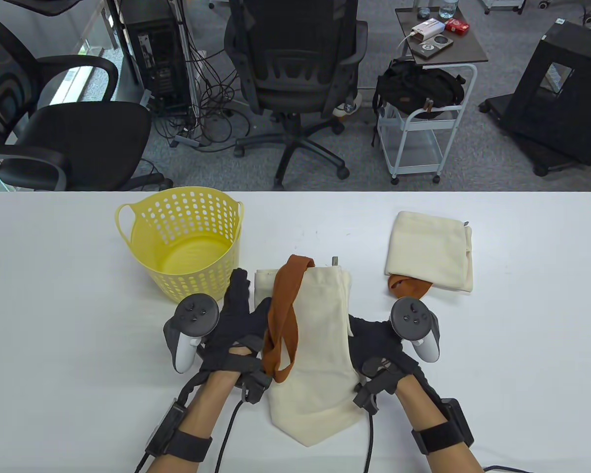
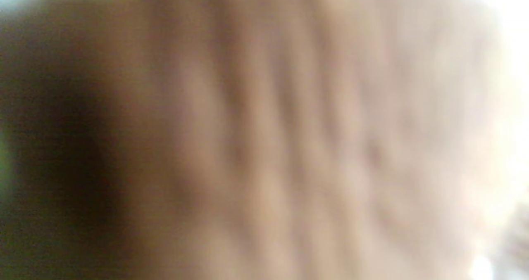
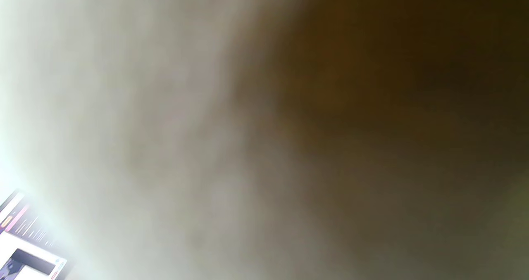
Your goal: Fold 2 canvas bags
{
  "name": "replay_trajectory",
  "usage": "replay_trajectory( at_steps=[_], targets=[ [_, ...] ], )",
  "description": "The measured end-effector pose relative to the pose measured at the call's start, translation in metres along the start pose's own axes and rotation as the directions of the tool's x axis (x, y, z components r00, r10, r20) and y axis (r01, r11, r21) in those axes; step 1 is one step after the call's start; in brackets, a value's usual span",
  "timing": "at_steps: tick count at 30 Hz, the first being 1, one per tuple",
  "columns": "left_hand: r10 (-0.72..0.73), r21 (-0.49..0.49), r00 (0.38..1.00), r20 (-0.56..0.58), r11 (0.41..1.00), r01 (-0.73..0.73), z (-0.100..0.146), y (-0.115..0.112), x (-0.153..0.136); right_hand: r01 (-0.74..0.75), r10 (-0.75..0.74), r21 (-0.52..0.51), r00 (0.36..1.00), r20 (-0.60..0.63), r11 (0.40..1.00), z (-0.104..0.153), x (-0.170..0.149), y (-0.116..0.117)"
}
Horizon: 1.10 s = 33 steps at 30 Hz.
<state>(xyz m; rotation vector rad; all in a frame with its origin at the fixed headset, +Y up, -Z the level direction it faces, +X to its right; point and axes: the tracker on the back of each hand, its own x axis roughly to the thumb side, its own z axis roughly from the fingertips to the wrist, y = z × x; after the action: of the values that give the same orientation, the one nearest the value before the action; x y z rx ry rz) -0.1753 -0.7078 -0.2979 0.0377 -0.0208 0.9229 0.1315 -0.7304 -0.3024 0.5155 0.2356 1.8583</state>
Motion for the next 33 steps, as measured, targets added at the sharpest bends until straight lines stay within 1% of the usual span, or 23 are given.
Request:
replay_trajectory(
  at_steps=[1, 2, 3, 4, 5, 6, 7, 8, 9, 10, 11, 13, 15, 19, 20, 22, 23, 24, 25, 26, 28, 30, 33],
  targets=[
    [-0.140, 0.125, 0.990, 0.030, 0.983, 0.135, 0.008, 0.005, 0.011, -0.013, 0.012, -0.021, 1.000, -0.022, 1.000, 0.001, 0.000, -0.001],
    [-0.432, 0.300, 0.897, 0.095, 0.871, 0.388, 0.017, 0.012, 0.031, -0.029, 0.028, -0.049, 0.999, -0.034, 0.998, 0.003, -0.001, -0.002],
    [-0.557, 0.352, 0.822, 0.120, 0.798, 0.489, 0.024, 0.016, 0.043, -0.032, 0.030, -0.055, 0.999, -0.042, 0.998, 0.003, -0.001, -0.002],
    [-0.615, 0.408, 0.773, 0.156, 0.753, 0.517, 0.034, 0.015, 0.056, -0.041, 0.037, -0.070, 0.998, -0.054, 0.997, 0.005, -0.001, -0.003],
    [-0.572, 0.412, 0.784, 0.241, 0.792, 0.451, 0.041, 0.013, 0.066, -0.045, 0.041, -0.071, 0.998, -0.055, 0.996, 0.005, -0.002, -0.003],
    [-0.506, 0.351, 0.808, 0.301, 0.847, 0.400, 0.041, 0.009, 0.070, -0.048, 0.044, -0.066, 0.997, -0.057, 0.997, 0.005, -0.002, -0.003],
    [-0.387, 0.204, 0.849, 0.361, 0.921, 0.333, 0.040, 0.001, 0.074, -0.049, 0.045, -0.064, 0.997, -0.058, 0.997, 0.005, -0.002, -0.002],
    [-0.309, 0.105, 0.890, 0.335, 0.951, 0.291, 0.040, -0.006, 0.073, -0.055, 0.051, -0.068, 0.997, -0.058, 0.996, 0.005, -0.001, -0.002],
    [-0.242, -0.047, 0.932, 0.270, 0.963, 0.264, 0.038, -0.018, 0.073, -0.060, 0.056, -0.067, 0.997, -0.057, 0.996, 0.005, 0.000, -0.001],
    [-0.218, -0.158, 0.945, 0.245, 0.952, 0.261, 0.036, -0.025, 0.071, -0.064, 0.060, -0.066, 0.997, -0.055, 0.996, 0.005, 0.001, 0.000],
    [-0.177, -0.269, 0.963, 0.204, 0.936, 0.229, 0.034, -0.035, 0.068, -0.078, 0.075, -0.074, 0.996, -0.054, 0.994, 0.006, 0.004, 0.001],
    [-0.101, -0.360, 0.982, 0.162, 0.920, 0.154, 0.033, -0.046, 0.063, -0.111, 0.105, -0.097, 0.993, -0.062, 0.989, 0.008, 0.009, 0.004],
    [-0.049, -0.375, 0.991, 0.122, 0.923, 0.091, 0.034, -0.050, 0.062, -0.158, 0.152, -0.113, 0.986, -0.064, 0.981, 0.009, 0.014, 0.008],
    [0.070, -0.445, 0.997, 0.040, 0.894, -0.045, 0.036, -0.060, 0.060, -0.272, 0.266, -0.135, 0.962, -0.062, 0.953, 0.010, 0.030, 0.023],
    [0.087, -0.450, 0.996, 0.024, 0.891, -0.067, 0.036, -0.063, 0.059, -0.309, 0.303, -0.147, 0.951, -0.061, 0.940, 0.010, 0.035, 0.028],
    [0.070, -0.437, 0.997, 0.031, 0.898, -0.049, 0.035, -0.065, 0.059, -0.378, 0.371, -0.177, 0.926, -0.071, 0.909, 0.011, 0.044, 0.036],
    [0.086, -0.431, 0.995, 0.046, 0.901, -0.058, 0.034, -0.063, 0.059, -0.385, 0.374, -0.197, 0.923, -0.092, 0.901, 0.013, 0.045, 0.036],
    [0.115, -0.444, 0.992, 0.042, 0.892, -0.085, 0.033, -0.062, 0.058, -0.366, 0.359, -0.189, 0.931, -0.074, 0.911, 0.012, 0.045, 0.034],
    [0.121, -0.441, 0.991, 0.051, 0.893, -0.086, 0.032, -0.060, 0.057, -0.357, 0.351, -0.183, 0.934, -0.068, 0.916, 0.012, 0.045, 0.033],
    [0.119, -0.413, 0.991, 0.054, 0.907, -0.086, 0.032, -0.058, 0.056, -0.354, 0.348, -0.175, 0.935, -0.068, 0.919, 0.012, 0.045, 0.032],
    [0.107, -0.407, 0.993, 0.053, 0.910, -0.077, 0.030, -0.055, 0.055, -0.341, 0.334, -0.168, 0.940, -0.074, 0.925, 0.012, 0.042, 0.030],
    [0.123, -0.368, 0.992, 0.039, 0.925, -0.100, 0.027, -0.048, 0.052, -0.318, 0.309, -0.156, 0.948, -0.082, 0.935, 0.011, 0.039, 0.025],
    [0.179, -0.380, 0.984, -0.006, 0.910, -0.168, 0.021, -0.035, 0.044, -0.285, 0.272, -0.151, 0.957, -0.105, 0.946, 0.013, 0.033, 0.013]
  ],
)
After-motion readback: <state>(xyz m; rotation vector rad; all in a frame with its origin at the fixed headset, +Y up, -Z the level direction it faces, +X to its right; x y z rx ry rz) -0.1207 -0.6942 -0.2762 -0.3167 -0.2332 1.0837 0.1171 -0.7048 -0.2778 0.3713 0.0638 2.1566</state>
